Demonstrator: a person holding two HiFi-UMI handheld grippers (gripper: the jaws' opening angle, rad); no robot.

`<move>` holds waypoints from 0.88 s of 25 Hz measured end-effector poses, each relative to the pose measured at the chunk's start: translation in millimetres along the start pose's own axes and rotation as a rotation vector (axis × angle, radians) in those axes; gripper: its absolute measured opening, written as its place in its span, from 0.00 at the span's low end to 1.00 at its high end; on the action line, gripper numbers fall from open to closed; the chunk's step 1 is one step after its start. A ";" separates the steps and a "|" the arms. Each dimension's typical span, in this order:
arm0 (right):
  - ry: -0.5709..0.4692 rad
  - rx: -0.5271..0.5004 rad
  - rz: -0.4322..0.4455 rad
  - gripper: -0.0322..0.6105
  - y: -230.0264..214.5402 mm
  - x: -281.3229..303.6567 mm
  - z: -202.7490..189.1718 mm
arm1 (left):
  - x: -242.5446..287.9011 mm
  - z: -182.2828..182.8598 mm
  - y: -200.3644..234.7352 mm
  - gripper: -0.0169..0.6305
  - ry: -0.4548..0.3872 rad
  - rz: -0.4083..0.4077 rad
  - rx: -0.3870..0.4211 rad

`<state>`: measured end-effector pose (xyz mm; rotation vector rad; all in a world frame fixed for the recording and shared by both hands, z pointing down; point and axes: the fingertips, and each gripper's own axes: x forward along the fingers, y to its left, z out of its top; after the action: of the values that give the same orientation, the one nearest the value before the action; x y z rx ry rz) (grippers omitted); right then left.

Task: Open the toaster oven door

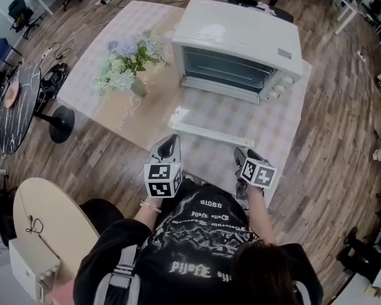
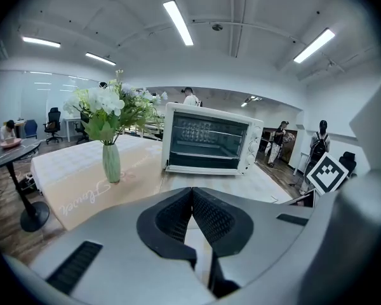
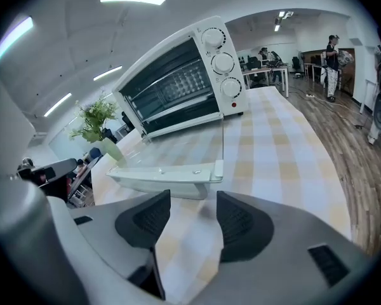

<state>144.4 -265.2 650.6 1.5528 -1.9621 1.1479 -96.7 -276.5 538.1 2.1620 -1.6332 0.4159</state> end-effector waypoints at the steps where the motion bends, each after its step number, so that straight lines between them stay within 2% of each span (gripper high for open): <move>1: -0.010 -0.006 0.001 0.42 0.9 -3.5 2.1 | 0.3 0.5 -1.4 0.05 -0.003 -0.006 -0.002; 7: -0.142 -0.034 0.018 0.42 7.1 -32.9 18.2 | 2.0 1.1 -10.7 0.06 -0.010 -0.037 0.010; 13: -0.261 -0.121 0.002 0.42 17.5 -62.5 47.0 | 4.7 1.8 -16.9 0.05 -0.013 -0.063 0.020; 22: -0.542 -0.292 0.029 0.41 55.1 -119.1 111.2 | 3.8 29.2 -30.5 0.05 -0.086 -0.121 0.039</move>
<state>150.6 -276.4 479.0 1.8008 -2.3586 0.4344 -66.4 -286.5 510.2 2.3231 -1.5397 0.3261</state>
